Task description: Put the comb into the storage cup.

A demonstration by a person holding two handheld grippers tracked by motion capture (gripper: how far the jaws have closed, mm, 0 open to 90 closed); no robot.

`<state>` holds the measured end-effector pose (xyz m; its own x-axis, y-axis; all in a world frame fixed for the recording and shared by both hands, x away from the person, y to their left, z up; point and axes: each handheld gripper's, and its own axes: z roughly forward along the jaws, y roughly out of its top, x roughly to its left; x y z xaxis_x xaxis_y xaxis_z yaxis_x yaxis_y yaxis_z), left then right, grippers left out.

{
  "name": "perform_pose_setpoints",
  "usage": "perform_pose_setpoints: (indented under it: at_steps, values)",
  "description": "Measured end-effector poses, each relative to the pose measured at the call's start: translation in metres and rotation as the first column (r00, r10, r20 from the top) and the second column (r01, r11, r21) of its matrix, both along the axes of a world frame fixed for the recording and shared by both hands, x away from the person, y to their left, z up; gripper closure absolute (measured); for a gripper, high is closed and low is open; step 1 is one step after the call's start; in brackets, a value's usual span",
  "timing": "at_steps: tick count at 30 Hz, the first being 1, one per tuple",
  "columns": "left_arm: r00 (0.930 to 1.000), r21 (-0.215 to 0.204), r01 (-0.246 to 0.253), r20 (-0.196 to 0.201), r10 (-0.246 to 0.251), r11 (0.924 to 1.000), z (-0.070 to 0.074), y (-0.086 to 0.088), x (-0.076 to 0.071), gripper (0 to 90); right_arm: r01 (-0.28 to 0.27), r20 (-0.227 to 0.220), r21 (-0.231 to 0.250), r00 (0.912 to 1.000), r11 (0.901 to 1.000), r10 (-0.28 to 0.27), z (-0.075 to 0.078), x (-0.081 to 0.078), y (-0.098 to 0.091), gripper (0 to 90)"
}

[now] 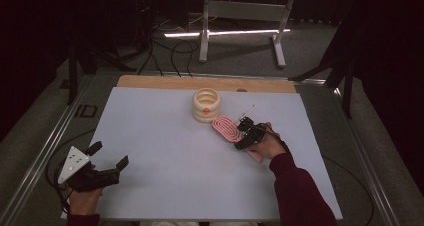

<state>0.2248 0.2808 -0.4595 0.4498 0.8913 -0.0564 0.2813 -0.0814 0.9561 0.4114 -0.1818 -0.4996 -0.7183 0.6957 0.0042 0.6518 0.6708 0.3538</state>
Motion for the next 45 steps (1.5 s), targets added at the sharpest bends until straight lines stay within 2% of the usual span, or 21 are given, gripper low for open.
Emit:
perform_pose_setpoints:
  at_steps: [5,12,17,22,26,30,33,40,42,45]
  values:
    - [1.0,-0.001,0.0,0.001,0.0,1.0,0.0,-0.0003,0.0,0.3,-0.005,-0.001,0.0,1.0,1.0,0.005,0.001,0.0007,0.0029,50.8]
    - [1.0,-0.001,0.0,0.001,0.0,1.0,0.0001,0.0,-0.0001,0.2,-0.009,-0.025,-0.007,0.9997,0.9999,0.009,0.0028,0.0006,0.0028,63.1]
    - [1.0,0.0,0.0,-0.001,0.0,1.0,-0.0001,-0.0006,0.0,0.2,-0.006,-0.043,0.008,0.9991,0.9999,0.007,0.0032,0.002,-0.0004,64.4]
    - [1.0,-0.001,0.0,-0.001,0.0,1.0,-0.0002,-0.0007,0.0,0.2,0.012,-0.09,0.047,0.9959,0.9988,-0.007,0.0037,0.004,-0.005,63.9]
    - [1.0,0.001,0.002,-0.001,-0.002,1.0,-0.0002,-0.0014,0.0003,0.3,0.01,-0.099,0.053,0.9951,0.9986,-0.005,0.0036,0.0035,-0.0045,61.3]
    - [1.0,0.004,0.004,-0.003,-0.004,1.0,-0.0004,-0.002,0.0004,0.3,0.001,-0.088,0.034,0.9961,0.9994,0.002,0.0036,0.0022,-0.0026,61.5]
    - [1.0,0.004,0.005,-0.002,-0.005,1.0,-0.0002,-0.0025,0.0003,0.3,0.004,-0.067,0.016,0.9978,0.9999,-0.003,0.0035,0.0004,-0.001,66.4]
    - [1.0,0.006,0.002,-0.005,-0.002,1.0,-0.0004,-0.0022,0.0005,0.2,-0.001,-0.055,0.01,0.9985,1.0,0.001,0.0033,-0.0001,-0.0012,67.5]
    - [1.0,0.007,0.001,-0.006,-0.001,1.0,-0.0006,-0.0021,0.0006,0.2,-0.016,-0.024,-0.01,0.9996,0.9998,0.015,0.0034,-0.0037,0.0015,68.5]
    - [1.0,0.01,-0.002,-0.009,0.002,1.0,-0.0008,-0.002,0.0009,0.3,-0.029,-0.014,-0.023,0.9995,0.9993,0.029,0.0039,-0.0054,0.0021,68.9]
